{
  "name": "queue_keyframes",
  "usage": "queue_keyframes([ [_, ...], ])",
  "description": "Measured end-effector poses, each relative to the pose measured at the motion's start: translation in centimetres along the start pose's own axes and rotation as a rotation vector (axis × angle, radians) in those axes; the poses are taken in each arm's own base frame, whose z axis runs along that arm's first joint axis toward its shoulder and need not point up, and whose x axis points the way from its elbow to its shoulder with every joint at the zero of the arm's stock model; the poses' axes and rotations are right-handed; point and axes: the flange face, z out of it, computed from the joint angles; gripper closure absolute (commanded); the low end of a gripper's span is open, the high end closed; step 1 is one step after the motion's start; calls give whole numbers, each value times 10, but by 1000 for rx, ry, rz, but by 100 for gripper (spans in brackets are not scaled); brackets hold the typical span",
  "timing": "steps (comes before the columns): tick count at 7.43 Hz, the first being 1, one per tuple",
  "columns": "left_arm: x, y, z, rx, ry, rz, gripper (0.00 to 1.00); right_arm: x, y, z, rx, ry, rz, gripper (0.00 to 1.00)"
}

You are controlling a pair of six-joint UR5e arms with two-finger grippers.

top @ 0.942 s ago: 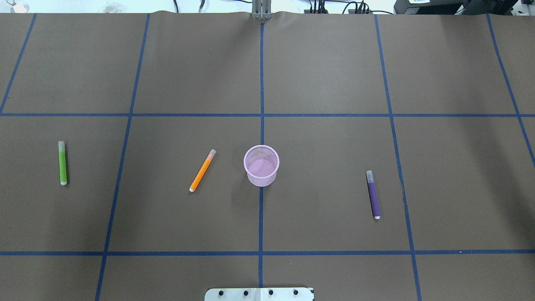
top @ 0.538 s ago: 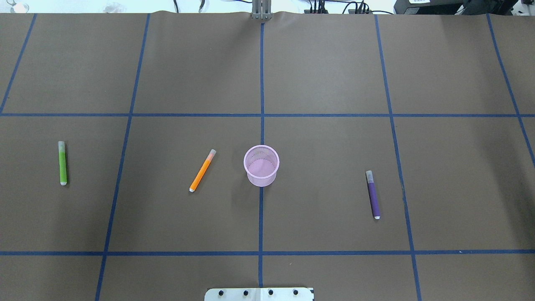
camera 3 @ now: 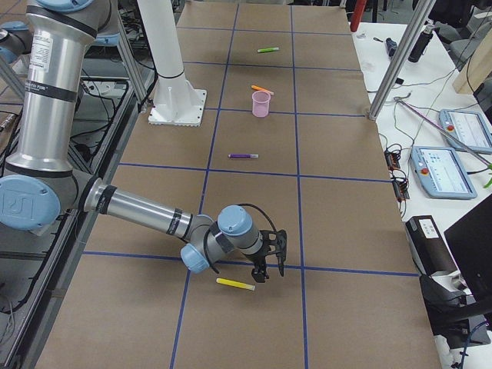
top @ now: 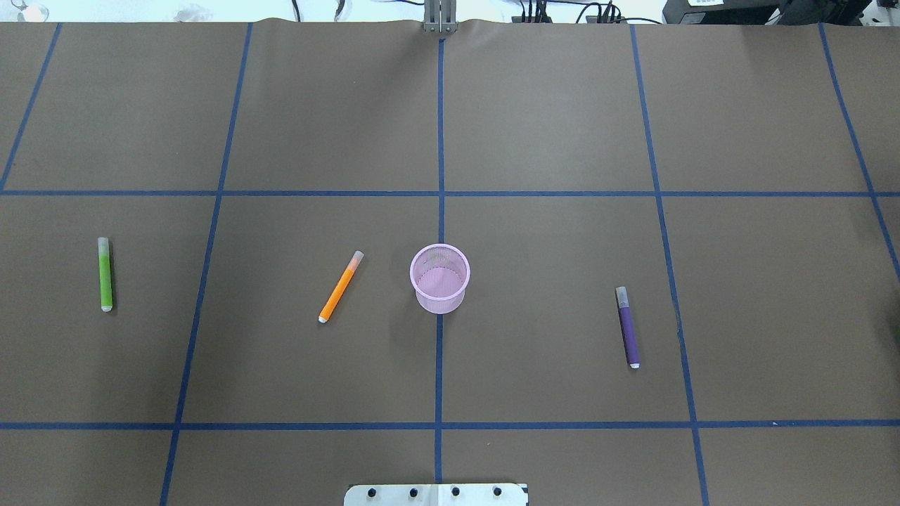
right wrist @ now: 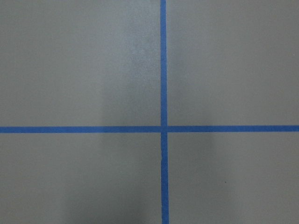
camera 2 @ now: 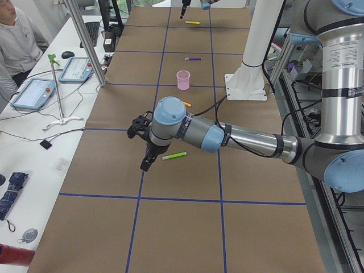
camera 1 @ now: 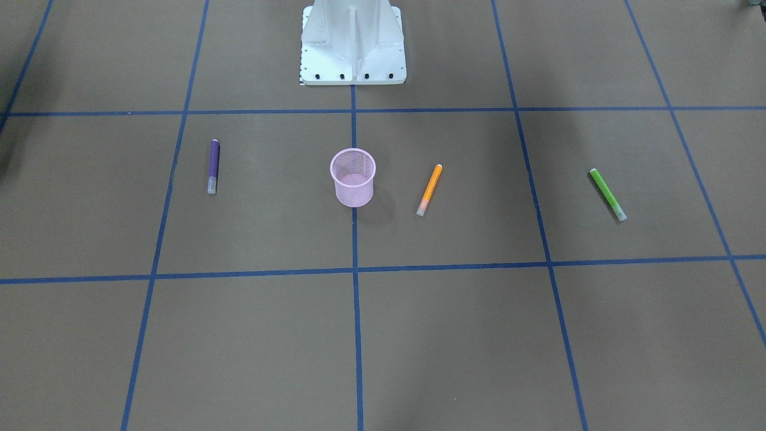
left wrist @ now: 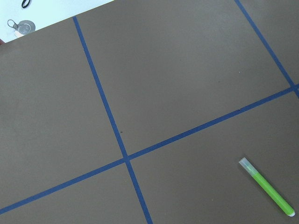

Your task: Collect pens into pen holder

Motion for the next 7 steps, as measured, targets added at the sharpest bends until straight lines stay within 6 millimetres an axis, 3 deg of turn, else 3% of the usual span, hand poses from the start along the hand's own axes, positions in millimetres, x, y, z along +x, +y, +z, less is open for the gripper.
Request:
queue_keyframes([
  [1,0,0,0,1,0,1,0,8,11,7,-3,3,14,14],
  [4,1,-1,-1,3,0,4,0,25,40,11,-37,25,46,18],
  [7,1,-1,-1,3,0,5,0,31,54,17,-64,44,45,29],
])
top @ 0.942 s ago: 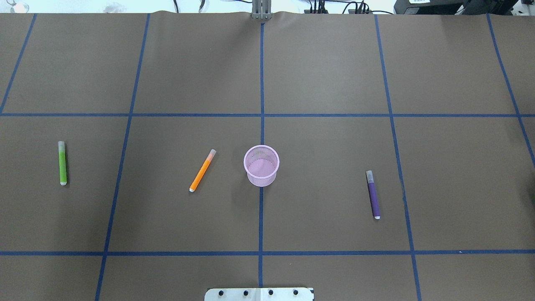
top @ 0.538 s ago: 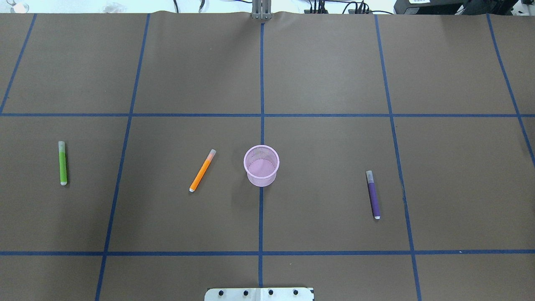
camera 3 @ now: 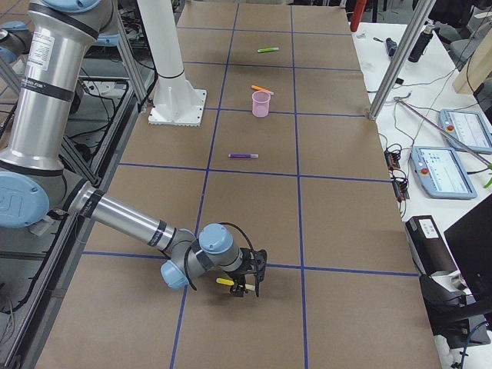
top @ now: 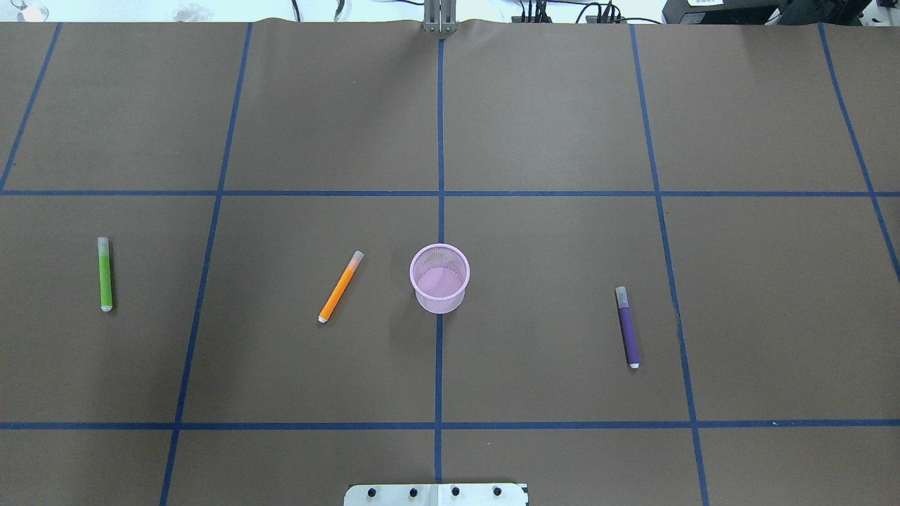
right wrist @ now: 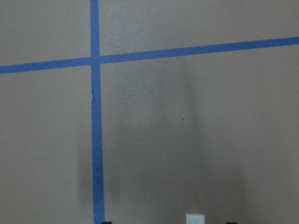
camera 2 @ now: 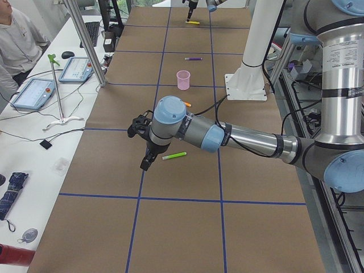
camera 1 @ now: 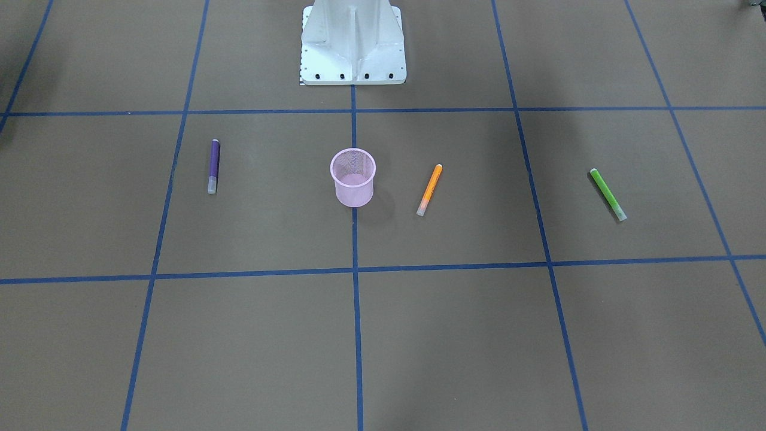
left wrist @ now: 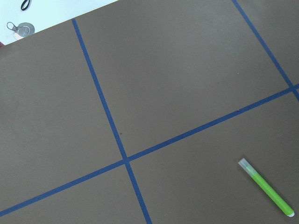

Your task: Collect pens into pen holder

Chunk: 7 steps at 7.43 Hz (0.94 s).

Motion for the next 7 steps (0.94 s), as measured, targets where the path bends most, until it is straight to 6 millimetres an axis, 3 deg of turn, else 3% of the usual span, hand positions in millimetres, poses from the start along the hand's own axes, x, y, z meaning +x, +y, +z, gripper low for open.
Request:
queue_keyframes([
  [3,0,0,0,0,0,1,0,0,5,9,-11,26,-14,50],
  [5,0,0,0,0,0,2,0,2,7,16,-15,44,-18,50],
  [6,0,0,0,0,0,2,0,2,7,18,-18,47,-20,55],
  [7,0,0,0,0,0,2,0,2,7,20,-20,49,-22,80],
])
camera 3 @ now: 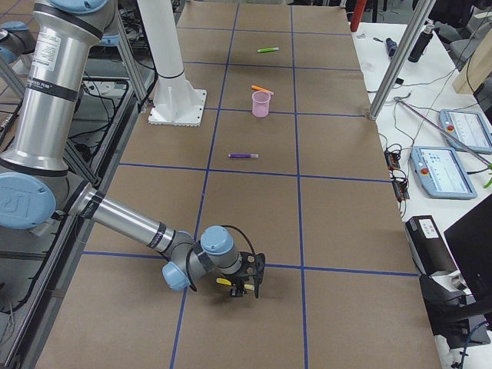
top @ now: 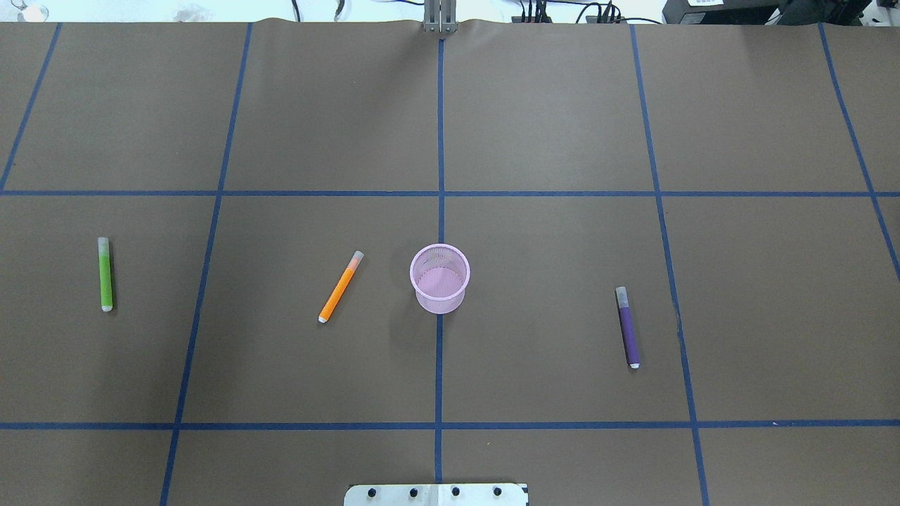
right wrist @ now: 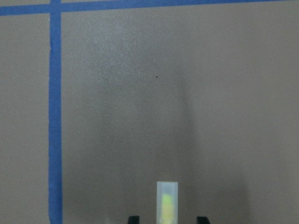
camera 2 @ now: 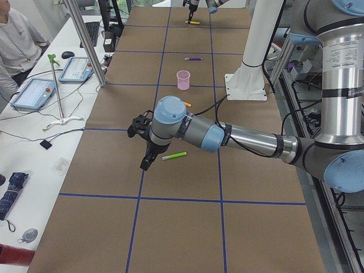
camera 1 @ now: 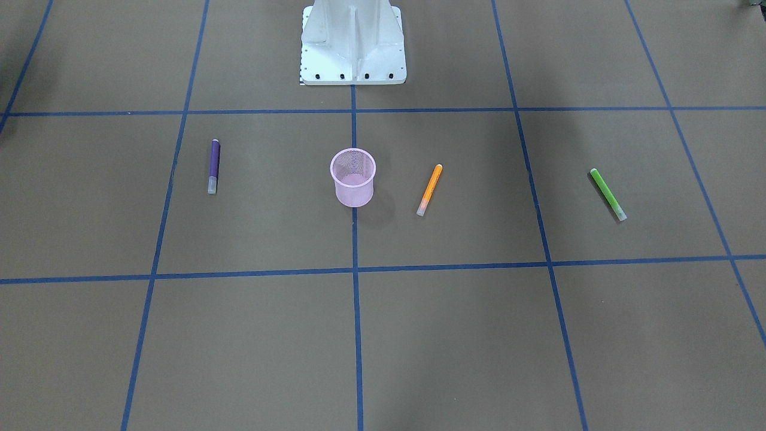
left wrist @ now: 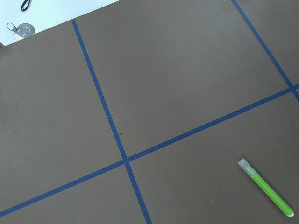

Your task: Collect pens into pen holder

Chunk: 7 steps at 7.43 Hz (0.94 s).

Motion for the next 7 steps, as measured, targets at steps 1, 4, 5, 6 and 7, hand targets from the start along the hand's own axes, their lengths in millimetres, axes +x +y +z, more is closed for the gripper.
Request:
queue_keyframes([
  [1,0,0,0,0,0,0,0,-1,0,1,-1,0,-1,100],
  [4,0,0,0,-1,0,0,0,-4,-3,0,2,-6,-13,100],
  [5,0,1,0,-1,0,-1,0,-10,-7,-3,10,-17,-26,100],
  [6,-1,1,1,-2,0,-3,0,-25,-17,-12,34,-41,-47,100],
  [7,-1,1,1,-2,1,-3,0,-50,-33,-27,77,-79,-77,100],
])
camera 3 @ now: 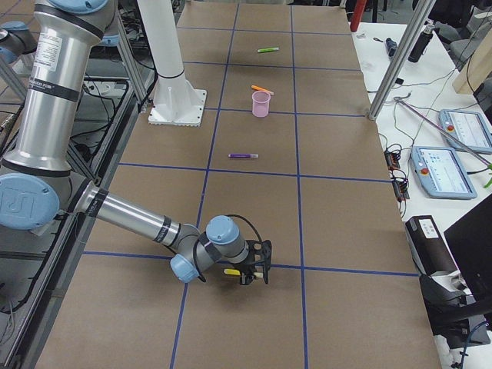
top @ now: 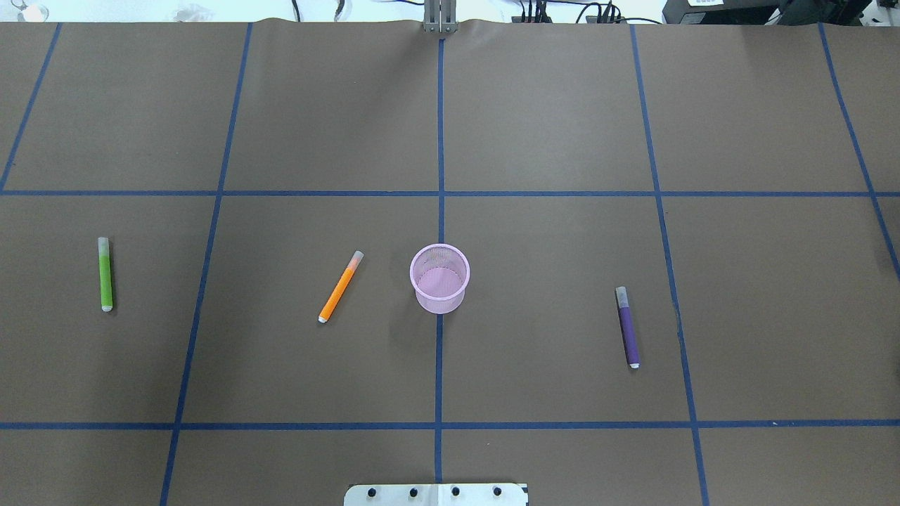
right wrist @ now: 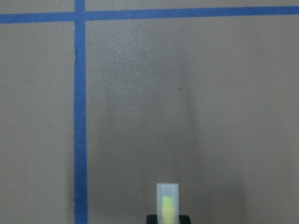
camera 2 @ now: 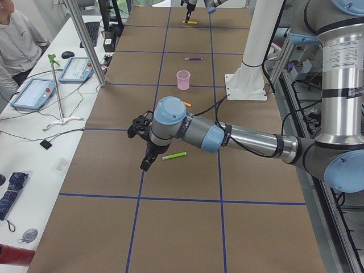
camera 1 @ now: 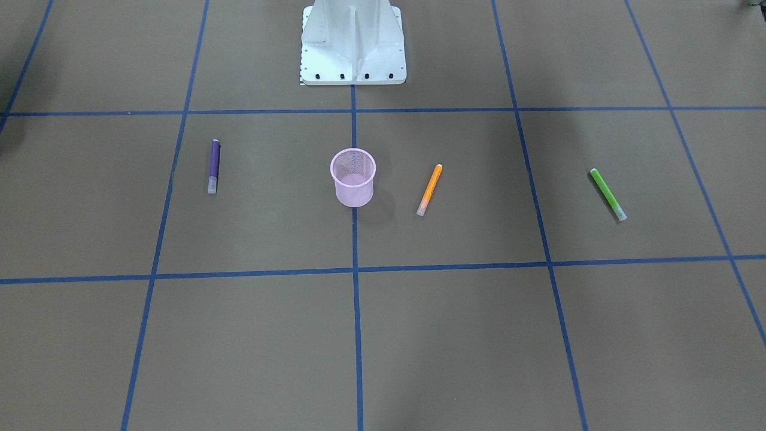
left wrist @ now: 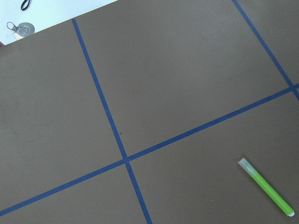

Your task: Collect pens into pen holder

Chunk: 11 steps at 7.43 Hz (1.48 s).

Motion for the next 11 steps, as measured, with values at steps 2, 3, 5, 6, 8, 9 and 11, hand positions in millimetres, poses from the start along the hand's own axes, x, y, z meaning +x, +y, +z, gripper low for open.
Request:
queue_keyframes([
  [2,1,0,0,1,1,2,0,-74,-62,-29,145,-129,-101,100],
  [3,1,-1,-1,4,1,5,0,-121,-93,-39,217,-224,-174,100],
  [5,4,-2,-2,50,-5,54,0,-230,-128,-48,291,-421,-290,100],
  [6,5,-1,-2,72,-7,79,0,-286,-137,-56,312,-509,-312,100],
  [8,7,-2,-1,86,-5,100,0,-388,-126,-71,391,-618,-344,100],
  [9,8,-2,0,85,-4,102,0,-439,-111,-73,447,-651,-346,100],
  [11,6,-1,2,81,-3,98,0,-528,-77,-74,541,-703,-327,100],
])
